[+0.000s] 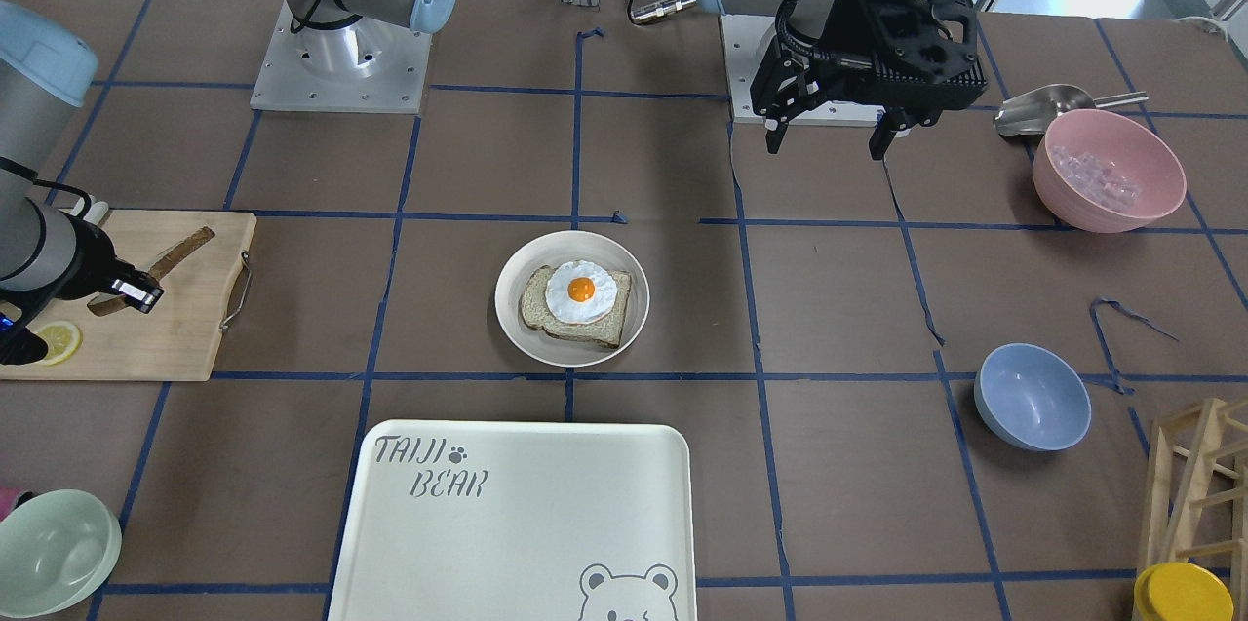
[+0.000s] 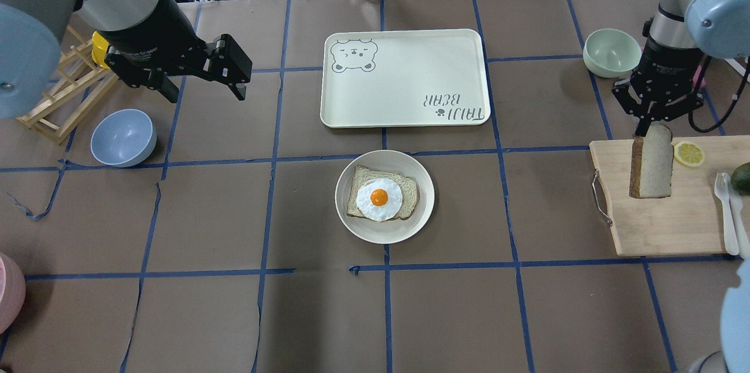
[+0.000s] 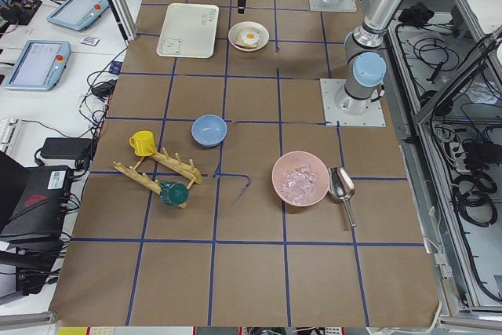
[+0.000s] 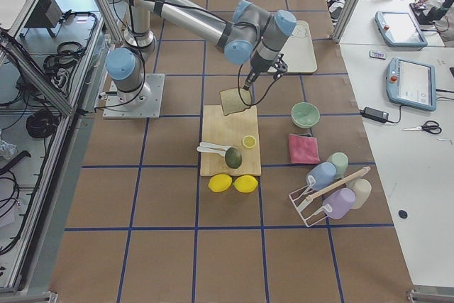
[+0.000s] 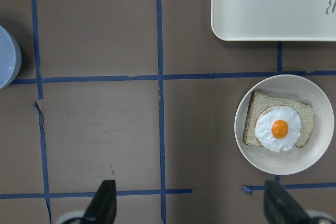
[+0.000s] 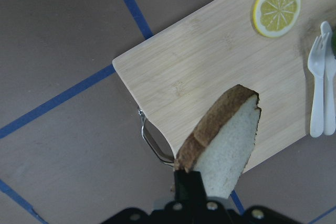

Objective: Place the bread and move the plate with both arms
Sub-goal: 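Lift the bread slice and carry it toward the white plate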

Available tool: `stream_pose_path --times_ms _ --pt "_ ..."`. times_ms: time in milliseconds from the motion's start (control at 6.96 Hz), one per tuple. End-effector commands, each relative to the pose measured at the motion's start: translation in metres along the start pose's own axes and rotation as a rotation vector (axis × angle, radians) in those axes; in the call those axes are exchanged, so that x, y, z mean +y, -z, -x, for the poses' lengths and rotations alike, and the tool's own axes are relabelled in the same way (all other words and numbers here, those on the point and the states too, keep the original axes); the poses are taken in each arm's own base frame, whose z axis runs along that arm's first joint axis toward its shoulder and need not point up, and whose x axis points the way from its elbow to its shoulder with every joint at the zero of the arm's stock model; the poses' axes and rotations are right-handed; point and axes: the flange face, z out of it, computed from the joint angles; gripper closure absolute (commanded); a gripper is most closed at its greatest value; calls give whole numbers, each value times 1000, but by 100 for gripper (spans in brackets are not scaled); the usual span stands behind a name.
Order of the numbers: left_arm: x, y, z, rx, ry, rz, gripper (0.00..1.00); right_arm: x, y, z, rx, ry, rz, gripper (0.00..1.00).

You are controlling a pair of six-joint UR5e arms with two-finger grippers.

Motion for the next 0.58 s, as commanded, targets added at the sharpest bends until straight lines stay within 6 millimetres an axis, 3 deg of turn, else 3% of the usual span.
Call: stream_pose_path --times_ms 0,431 --pt "0 0 0 0 -1 0 0 45 50 66 12 -19 -15 100" --pt "0 -2 0 -2 -1 3 0 138 53 199 -133 -226 58 100"
